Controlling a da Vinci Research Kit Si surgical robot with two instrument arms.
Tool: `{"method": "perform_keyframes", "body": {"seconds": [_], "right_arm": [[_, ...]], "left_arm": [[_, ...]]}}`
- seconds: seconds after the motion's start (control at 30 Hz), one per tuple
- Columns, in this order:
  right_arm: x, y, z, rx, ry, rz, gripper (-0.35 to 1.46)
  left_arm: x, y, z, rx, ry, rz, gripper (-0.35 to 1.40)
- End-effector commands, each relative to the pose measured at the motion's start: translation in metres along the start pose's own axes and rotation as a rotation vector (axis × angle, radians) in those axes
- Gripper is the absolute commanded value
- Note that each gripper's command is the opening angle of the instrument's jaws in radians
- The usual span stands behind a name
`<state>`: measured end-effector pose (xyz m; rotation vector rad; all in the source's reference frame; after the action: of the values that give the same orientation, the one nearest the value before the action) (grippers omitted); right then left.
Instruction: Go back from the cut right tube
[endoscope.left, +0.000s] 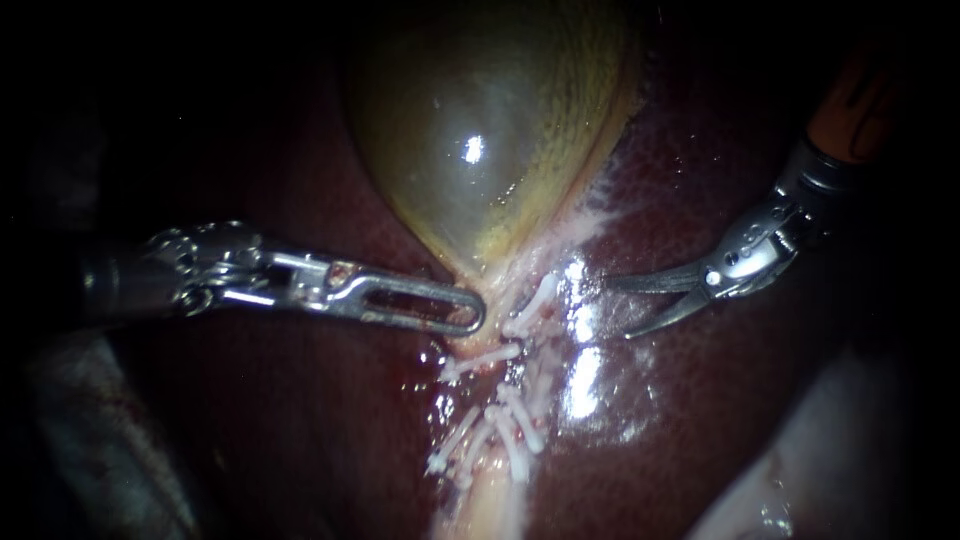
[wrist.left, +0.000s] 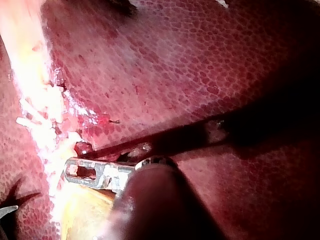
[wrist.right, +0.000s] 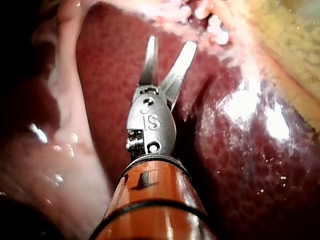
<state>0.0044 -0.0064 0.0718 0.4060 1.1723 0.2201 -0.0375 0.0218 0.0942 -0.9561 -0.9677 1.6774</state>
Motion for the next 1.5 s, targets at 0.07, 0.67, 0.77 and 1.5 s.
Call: {"method": "perform_keyframes", "body": {"seconds": [0.07,0.67,0.77,1.5], "right_arm": [[0.0,0.0,0.0,0.0,0.0,0.0,0.46],[0.0,0.0,0.0001,0.0,0.0,0.0,0.46],[0.0,0.0,0.0001,-0.001,0.0,0.0,0.46],[0.0,-0.0001,0.0003,-0.001,0.0,0.0,0.46]], "left_arm": [[0.0,0.0001,-0.0001,-0.002,0.001,-0.001,-0.35],[0.0005,0.0,0.0009,-0.005,0.011,-0.002,-0.35],[0.0007,-0.0001,0.0012,-0.003,0.017,0.003,-0.35],[0.0014,-0.0009,0.0017,-0.005,0.031,0.008,-0.35]]}}
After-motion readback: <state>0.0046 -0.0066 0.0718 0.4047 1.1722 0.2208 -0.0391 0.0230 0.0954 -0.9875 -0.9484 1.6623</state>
